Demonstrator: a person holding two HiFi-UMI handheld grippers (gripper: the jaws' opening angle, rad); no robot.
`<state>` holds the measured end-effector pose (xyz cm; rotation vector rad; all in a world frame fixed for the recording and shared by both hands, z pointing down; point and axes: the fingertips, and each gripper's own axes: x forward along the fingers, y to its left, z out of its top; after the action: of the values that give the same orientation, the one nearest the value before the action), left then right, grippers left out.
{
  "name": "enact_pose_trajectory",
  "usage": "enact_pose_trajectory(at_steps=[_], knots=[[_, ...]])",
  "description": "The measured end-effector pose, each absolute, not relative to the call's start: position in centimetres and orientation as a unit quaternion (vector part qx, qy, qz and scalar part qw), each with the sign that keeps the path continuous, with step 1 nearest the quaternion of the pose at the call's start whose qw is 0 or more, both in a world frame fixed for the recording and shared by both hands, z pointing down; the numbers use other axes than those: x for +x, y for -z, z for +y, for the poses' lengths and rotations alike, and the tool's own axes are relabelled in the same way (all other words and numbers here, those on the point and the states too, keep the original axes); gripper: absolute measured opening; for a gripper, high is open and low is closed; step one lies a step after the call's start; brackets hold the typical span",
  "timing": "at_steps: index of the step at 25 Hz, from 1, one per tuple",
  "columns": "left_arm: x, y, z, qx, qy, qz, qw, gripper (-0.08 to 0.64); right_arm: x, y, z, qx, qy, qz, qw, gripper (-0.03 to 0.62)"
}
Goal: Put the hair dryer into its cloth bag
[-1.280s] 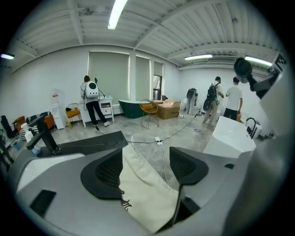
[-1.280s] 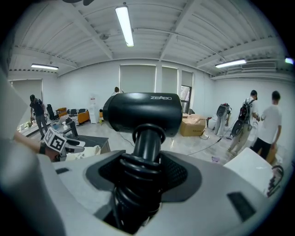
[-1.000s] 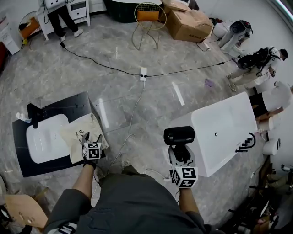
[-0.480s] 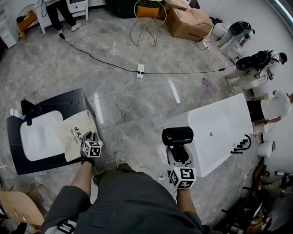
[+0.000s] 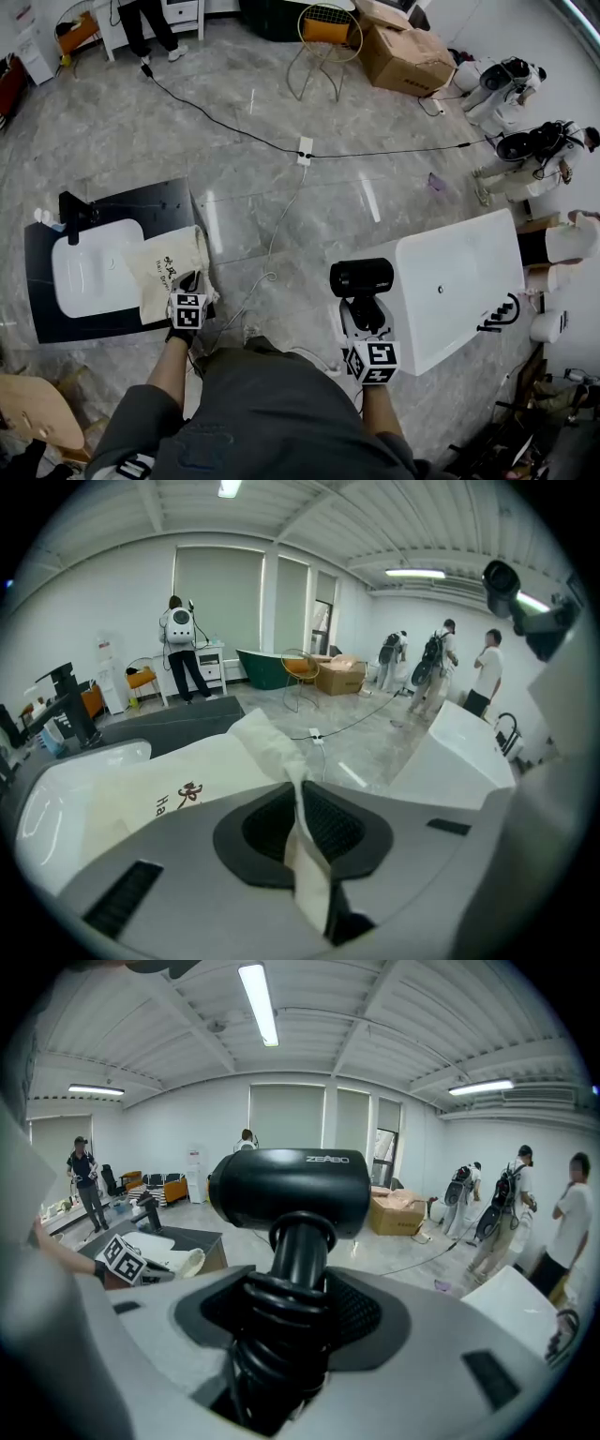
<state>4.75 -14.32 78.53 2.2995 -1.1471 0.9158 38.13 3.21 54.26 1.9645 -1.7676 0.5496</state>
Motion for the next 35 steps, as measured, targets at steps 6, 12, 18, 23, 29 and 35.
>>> enact_pose_trajectory(at_steps=[6, 12, 18, 23, 29, 35], knots=[[3.0, -78.3, -13.3, 0.824, -0.323, -0.404, 0.231, 0.014, 36.8, -54.2, 1.8, 0.696, -0.196, -0.656, 0.214, 0.238], [1.9, -75.3, -13.6, 0.826, -0.302, -0.426, 0.212, 0.015, 36.3, -54.1, 1.0, 0.682, -0.187, -0.67, 0.225, 0.238], [0.9, -72.0, -13.6, 0.833, -0.292, -0.429, 0.191, 0.015, 34.9, -55.1, -0.2, 0.656, -0.186, -0.691, 0.238, 0.238], [0.3, -70.7, -13.4, 0.837, -0.298, -0.425, 0.174, 0.014, 32.5, -57.0, -2.1, 0.618, -0.186, -0.718, 0.261, 0.238], [0.1, -71.2, -13.4, 0.839, -0.305, -0.421, 0.162, 0.015, 29.5, -61.0, -4.7, 0.565, -0.187, -0.746, 0.298, 0.238], [0.0, -70.8, -13.3, 0.841, -0.303, -0.418, 0.162, 0.015, 26.5, -66.3, -6.0, 0.506, -0.184, -0.767, 0.349, 0.238]])
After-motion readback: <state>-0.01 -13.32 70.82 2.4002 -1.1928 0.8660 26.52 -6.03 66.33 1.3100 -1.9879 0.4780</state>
